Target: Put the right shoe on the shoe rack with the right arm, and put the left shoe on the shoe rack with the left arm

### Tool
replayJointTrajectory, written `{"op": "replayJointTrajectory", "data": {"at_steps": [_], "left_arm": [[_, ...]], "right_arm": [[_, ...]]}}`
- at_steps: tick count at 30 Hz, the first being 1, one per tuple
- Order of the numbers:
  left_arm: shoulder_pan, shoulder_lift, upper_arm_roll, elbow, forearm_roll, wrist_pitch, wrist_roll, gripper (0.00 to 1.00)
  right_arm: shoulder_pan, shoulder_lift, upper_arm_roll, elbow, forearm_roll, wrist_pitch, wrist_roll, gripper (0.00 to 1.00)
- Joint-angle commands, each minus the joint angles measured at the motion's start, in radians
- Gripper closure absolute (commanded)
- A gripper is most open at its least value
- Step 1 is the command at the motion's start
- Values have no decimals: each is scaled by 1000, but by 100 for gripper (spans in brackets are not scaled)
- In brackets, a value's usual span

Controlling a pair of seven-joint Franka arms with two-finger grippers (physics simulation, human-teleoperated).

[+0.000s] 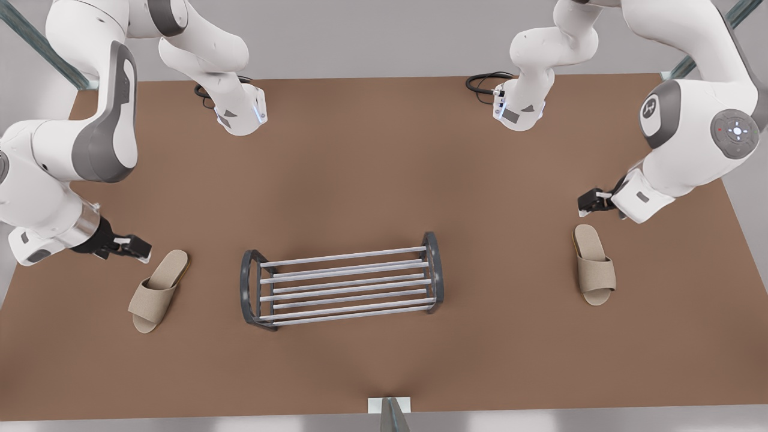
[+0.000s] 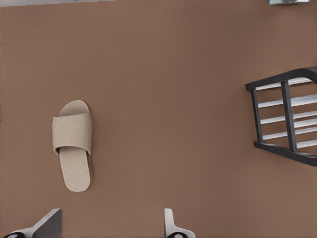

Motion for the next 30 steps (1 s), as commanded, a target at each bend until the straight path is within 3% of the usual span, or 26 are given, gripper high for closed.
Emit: {"op": "replayJointTrajectory", "data": {"at_steps": [1,4,6,7,9,11,13,16,21,22,23,26,28,30], "left_arm": [[-2,1,-1,-3,11,86,-42,0],[40,10,4,21,10,96,-48,0],[54,-5,-4,-164,141,539,-51,0],[71,-13,-2,-362,143,910,-57,0],[129,11,-2,-669,154,1470,-45,0],[191,25,-2,-755,237,1613,-42,0],[255,71,-2,-830,257,1791,-42,0],[326,103,-1,-913,312,1867,-34,0],[387,117,-1,-958,350,1867,-34,1],[392,137,-2,-954,350,1868,-36,1],[392,159,-2,-953,350,1868,-36,1],[395,203,4,-950,350,1868,-36,1],[415,231,7,-950,352,1868,-34,1],[426,272,7,-938,352,1868,-34,1]], "right_arm": [[5,-1,0,2,0,58,66,0],[28,7,2,0,-7,93,66,0],[26,19,2,2,2,99,68,0],[32,47,2,0,-1,173,83,0],[32,45,2,-11,2,213,82,0],[19,50,0,-11,-21,260,68,0],[-3,15,-1,-73,-33,505,68,0],[-43,-10,-8,-423,-78,1080,83,0],[-83,-44,-6,-434,-78,1144,83,0],[-119,-48,-5,-508,-79,1239,83,0],[-141,-45,-5,-604,-81,1478,71,0],[-184,-157,-3,-937,-81,1792,68,0],[-196,-265,0,-1058,-82,1796,68,0],[-196,-269,0,-1084,-81,1794,72,0]]}}
